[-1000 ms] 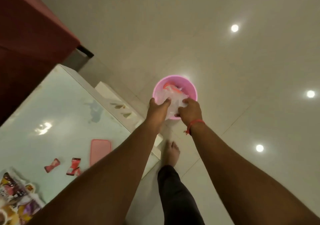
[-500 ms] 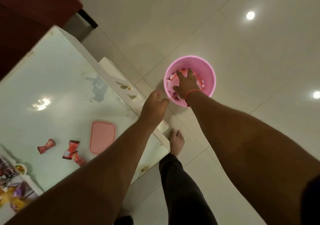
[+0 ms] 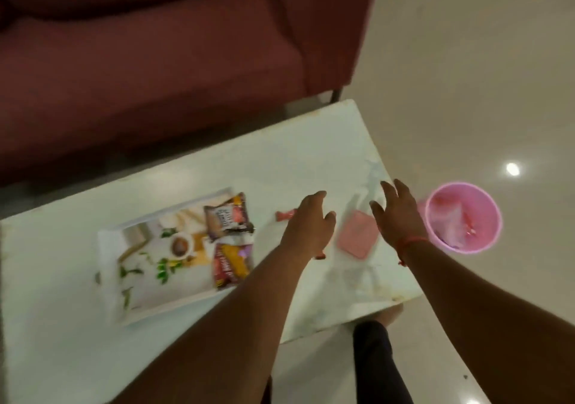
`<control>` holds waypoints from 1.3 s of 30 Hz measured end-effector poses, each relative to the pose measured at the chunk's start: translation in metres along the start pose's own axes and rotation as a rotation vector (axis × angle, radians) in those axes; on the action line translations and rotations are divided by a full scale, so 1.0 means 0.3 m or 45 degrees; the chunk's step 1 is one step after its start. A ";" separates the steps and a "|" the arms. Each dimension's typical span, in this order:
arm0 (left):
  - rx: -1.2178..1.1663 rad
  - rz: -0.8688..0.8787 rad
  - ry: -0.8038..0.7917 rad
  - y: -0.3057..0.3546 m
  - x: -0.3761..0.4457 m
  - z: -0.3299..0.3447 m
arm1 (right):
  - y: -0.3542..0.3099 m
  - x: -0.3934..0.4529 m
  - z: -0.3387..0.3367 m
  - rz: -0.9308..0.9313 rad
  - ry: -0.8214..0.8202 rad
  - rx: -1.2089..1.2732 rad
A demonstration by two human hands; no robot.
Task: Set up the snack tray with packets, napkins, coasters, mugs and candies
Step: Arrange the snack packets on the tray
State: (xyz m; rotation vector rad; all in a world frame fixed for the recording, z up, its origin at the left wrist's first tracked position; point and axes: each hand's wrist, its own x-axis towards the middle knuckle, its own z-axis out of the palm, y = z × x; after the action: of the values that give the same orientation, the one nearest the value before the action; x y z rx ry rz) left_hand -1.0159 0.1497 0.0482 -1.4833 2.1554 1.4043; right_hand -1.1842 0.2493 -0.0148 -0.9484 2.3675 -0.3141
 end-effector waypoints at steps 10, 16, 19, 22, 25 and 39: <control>0.186 -0.197 0.101 -0.649 -0.270 -0.565 | -0.769 -0.342 0.395 -0.267 -0.280 -0.101; 0.157 -0.182 0.068 -0.859 -0.271 -0.535 | -0.808 -0.293 0.462 -0.137 -0.335 -0.037; 0.156 -0.126 0.055 -0.860 -0.211 -0.466 | -0.803 -0.226 0.486 -0.128 -0.323 0.056; 0.096 -0.123 0.008 -0.823 -0.132 -0.392 | -0.796 -0.177 0.517 -0.159 -0.277 0.085; -0.029 -0.131 -0.016 -0.795 -0.060 -0.352 | -0.823 -0.150 0.531 -0.164 -0.193 0.129; -0.243 -0.182 0.097 -0.798 0.023 -0.300 | -0.787 -0.129 0.538 -0.281 -0.122 0.280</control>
State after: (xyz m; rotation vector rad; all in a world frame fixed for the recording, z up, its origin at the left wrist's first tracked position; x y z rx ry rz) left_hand -0.7967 0.0618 -0.0499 -1.7467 1.9574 1.5631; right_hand -0.9353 0.1045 -0.0339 -1.0930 2.0942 -0.5878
